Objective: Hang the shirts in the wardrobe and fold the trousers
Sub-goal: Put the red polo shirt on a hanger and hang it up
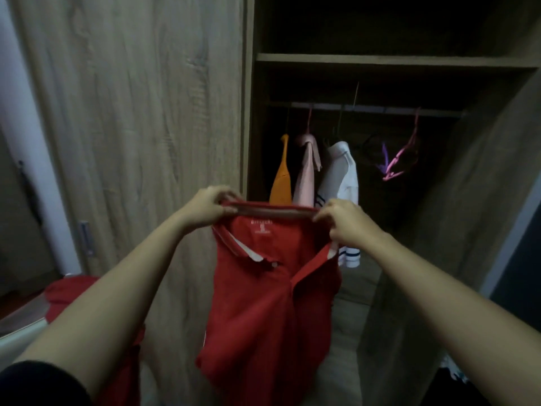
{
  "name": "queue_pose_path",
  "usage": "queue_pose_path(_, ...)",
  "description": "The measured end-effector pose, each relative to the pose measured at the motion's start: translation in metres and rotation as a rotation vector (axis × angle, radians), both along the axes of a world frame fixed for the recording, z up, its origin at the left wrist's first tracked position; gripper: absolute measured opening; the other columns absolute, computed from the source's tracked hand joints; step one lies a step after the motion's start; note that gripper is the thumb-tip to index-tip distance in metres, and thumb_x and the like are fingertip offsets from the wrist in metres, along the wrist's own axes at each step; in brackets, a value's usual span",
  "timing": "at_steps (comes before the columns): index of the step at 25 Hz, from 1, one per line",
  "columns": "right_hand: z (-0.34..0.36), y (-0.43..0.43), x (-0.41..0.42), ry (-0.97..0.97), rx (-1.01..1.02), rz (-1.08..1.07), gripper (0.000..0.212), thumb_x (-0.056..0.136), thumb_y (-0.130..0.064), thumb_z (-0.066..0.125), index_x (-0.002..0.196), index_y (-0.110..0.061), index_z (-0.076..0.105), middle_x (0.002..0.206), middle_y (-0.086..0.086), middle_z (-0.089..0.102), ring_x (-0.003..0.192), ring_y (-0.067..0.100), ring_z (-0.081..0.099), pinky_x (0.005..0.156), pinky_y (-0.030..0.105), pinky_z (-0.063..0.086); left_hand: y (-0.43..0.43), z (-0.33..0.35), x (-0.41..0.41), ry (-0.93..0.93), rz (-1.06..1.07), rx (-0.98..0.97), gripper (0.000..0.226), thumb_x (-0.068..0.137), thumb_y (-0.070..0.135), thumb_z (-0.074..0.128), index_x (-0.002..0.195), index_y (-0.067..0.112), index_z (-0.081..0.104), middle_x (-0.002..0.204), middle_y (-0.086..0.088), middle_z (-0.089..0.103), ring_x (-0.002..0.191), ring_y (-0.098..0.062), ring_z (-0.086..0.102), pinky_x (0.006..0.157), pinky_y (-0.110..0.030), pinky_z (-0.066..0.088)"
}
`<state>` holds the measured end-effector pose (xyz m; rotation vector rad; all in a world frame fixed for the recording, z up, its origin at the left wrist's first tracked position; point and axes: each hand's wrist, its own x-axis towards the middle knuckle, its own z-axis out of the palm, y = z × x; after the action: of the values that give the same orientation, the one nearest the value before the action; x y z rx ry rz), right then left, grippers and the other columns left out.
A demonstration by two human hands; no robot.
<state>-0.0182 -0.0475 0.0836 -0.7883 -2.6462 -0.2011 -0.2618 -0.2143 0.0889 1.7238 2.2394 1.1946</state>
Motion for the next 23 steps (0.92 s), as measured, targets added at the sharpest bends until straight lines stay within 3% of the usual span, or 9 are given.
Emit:
queue_pose_path(2, -0.011, -0.001, -0.005, 0.057, -0.19, -0.025, 0.042, 0.073, 0.003, 0.055, 0.1, -0.023, 0.074, 0.109, 0.0, 0.068, 0.102, 0.019, 0.062, 0.081, 0.021, 0.045, -0.005, -0.015, -0.015, -0.077, -0.047, -0.157, 0.028, 0.077, -0.005, 0.068, 0.089, 0.018, 0.059, 0.088, -0.001, 0.065, 0.088, -0.019, 0.061, 0.071, -0.023, 0.049)
queue_pose_path(4, -0.001, -0.006, -0.014, 0.233, -0.286, -0.105, 0.037, 0.074, 0.002, 0.052, 0.09, -0.021, 0.077, 0.1, 0.003, 0.073, 0.085, 0.016, 0.063, 0.07, 0.018, 0.045, -0.004, -0.008, -0.024, -0.114, -0.048, -0.036, 0.037, 0.072, -0.018, 0.059, 0.08, 0.017, 0.051, 0.09, -0.005, 0.064, 0.088, -0.017, 0.06, 0.071, -0.024, 0.048)
queue_pose_path(7, 0.026, -0.016, -0.026, 0.426, -0.289, -0.101, 0.036, 0.075, 0.002, 0.05, 0.086, -0.018, 0.077, 0.095, 0.005, 0.074, 0.073, 0.014, 0.059, 0.07, 0.02, 0.045, -0.002, -0.007, -0.018, 0.198, 0.072, 0.153, 0.017, 0.063, -0.006, 0.046, 0.067, 0.006, 0.058, 0.095, -0.014, 0.066, 0.093, -0.019, 0.063, 0.074, -0.026, 0.046)
queue_pose_path(9, 0.036, -0.021, -0.027, 0.406, -0.266, -0.108, 0.035, 0.075, 0.003, 0.05, 0.087, -0.016, 0.077, 0.095, 0.004, 0.074, 0.074, 0.015, 0.06, 0.072, 0.023, 0.048, 0.002, -0.033, -0.014, 0.391, 0.234, 0.124, 0.022, 0.07, 0.001, 0.05, 0.08, 0.005, 0.069, 0.098, -0.015, 0.065, 0.092, -0.032, 0.063, 0.074, -0.035, 0.045)
queue_pose_path(11, 0.04, -0.024, -0.026, 0.384, -0.258, -0.139, 0.033, 0.077, 0.004, 0.052, 0.088, -0.014, 0.077, 0.095, 0.005, 0.074, 0.081, 0.019, 0.064, 0.079, 0.028, 0.051, 0.007, -0.046, -0.008, 0.404, 0.4, 0.012, 0.029, 0.083, 0.007, 0.05, 0.108, 0.011, 0.064, 0.113, -0.011, 0.057, 0.098, -0.037, 0.059, 0.075, -0.041, 0.045)
queue_pose_path(14, 0.026, -0.02, -0.02, 0.268, -0.196, -0.224, 0.03, 0.078, 0.004, 0.054, 0.091, -0.011, 0.077, 0.1, 0.009, 0.073, 0.101, 0.028, 0.063, 0.103, 0.039, 0.042, 0.011, -0.039, -0.009, 0.449, 0.321, -0.202, 0.051, 0.079, 0.006, 0.056, 0.128, 0.016, 0.048, 0.122, -0.01, 0.048, 0.104, -0.037, 0.056, 0.077, -0.043, 0.046)
queue_pose_path(17, 0.005, -0.005, -0.012, 0.269, -0.289, -0.36, 0.023, 0.083, -0.005, 0.053, 0.091, -0.007, 0.075, 0.1, 0.013, 0.071, 0.095, 0.031, 0.065, 0.092, 0.041, 0.051, 0.008, -0.028, -0.02, 0.404, 0.255, -0.138, 0.046, 0.073, -0.004, 0.054, 0.109, 0.019, 0.069, 0.107, -0.008, 0.067, 0.096, -0.028, 0.064, 0.079, -0.036, 0.053)
queue_pose_path(19, -0.004, 0.0, -0.01, 0.335, -0.383, -0.396, 0.02, 0.083, -0.01, 0.055, 0.088, -0.007, 0.074, 0.097, 0.011, 0.072, 0.09, 0.029, 0.066, 0.086, 0.041, 0.055, 0.007, -0.025, -0.017, 0.326, 0.281, -0.075, 0.043, 0.072, -0.006, 0.052, 0.101, 0.018, 0.074, 0.098, -0.006, 0.072, 0.09, -0.025, 0.068, 0.079, -0.033, 0.055)
queue_pose_path(23, -0.002, 0.0, -0.007, 0.478, -0.535, -0.332, 0.029, 0.085, 0.001, 0.052, 0.087, -0.016, 0.076, 0.096, 0.007, 0.07, 0.084, 0.024, 0.066, 0.082, 0.033, 0.055, 0.013, -0.021, -0.005, 0.318, 0.358, 0.006, 0.038, 0.076, 0.005, 0.053, 0.103, 0.026, 0.072, 0.108, -0.004, 0.068, 0.098, -0.03, 0.063, 0.079, -0.038, 0.051)
